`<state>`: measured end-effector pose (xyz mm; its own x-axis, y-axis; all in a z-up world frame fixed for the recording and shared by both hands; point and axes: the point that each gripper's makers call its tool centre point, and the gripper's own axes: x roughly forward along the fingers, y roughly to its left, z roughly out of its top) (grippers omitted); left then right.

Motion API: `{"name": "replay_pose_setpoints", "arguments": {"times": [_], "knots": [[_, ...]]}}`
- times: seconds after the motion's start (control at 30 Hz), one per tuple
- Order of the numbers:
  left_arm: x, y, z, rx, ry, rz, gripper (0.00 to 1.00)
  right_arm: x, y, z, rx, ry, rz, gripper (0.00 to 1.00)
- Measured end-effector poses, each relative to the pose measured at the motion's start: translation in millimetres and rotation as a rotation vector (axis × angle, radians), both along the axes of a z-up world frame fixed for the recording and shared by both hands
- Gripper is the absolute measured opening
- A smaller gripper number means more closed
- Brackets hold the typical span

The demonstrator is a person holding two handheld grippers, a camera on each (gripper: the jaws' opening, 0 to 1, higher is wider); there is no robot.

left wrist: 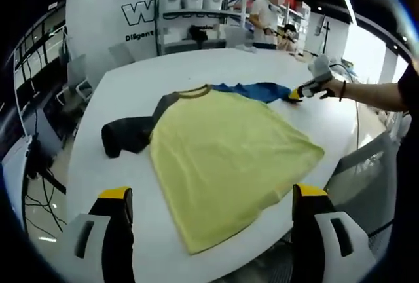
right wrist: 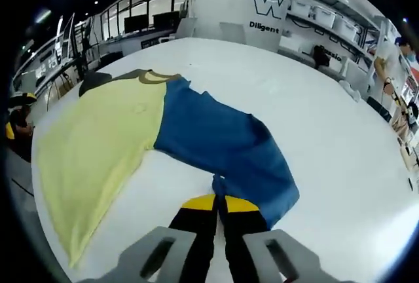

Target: Fold the garment on the visible template until the final outline fits inside the template.

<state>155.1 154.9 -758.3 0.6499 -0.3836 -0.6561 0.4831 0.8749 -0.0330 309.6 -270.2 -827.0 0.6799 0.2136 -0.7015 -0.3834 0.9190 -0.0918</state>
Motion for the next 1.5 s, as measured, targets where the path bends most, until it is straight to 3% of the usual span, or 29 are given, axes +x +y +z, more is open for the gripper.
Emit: {"name": "replay_pose_setpoints", "arguments": {"times": [0.17,0.47,0.7,1.1,1.27,1.5], "knots": [[-0.3,0.1,0.0,0.009,0.000,-0.006,0.99,23.0,-30.2,27.9,-0.010,-0.059,-0.074,0.00],[0.1,0.1,-0.4,0.020,-0.007,-0.014,0.99,53.8,-82.4,43.5,-0.042,-0.078,-0.184,0.00],[2.3,-1.4,-0.1,0.028,-0.012,-0.023,0.99,63.4,-126.5,26.7,-0.144,-0.014,-0.245,0.00],[5.9,8.5,-1.1,0.073,-0.005,-0.025,0.99,75.1,-172.2,-10.7,-0.242,0.089,-0.229,0.00],[7.3,9.3,-3.1,0.077,0.007,-0.023,0.99,84.3,-183.3,-29.3,-0.201,0.128,-0.252,0.00],[5.4,11.3,-8.2,0.080,0.018,-0.025,0.99,67.5,-183.9,-40.7,-0.170,0.175,-0.322,0.00]]}}
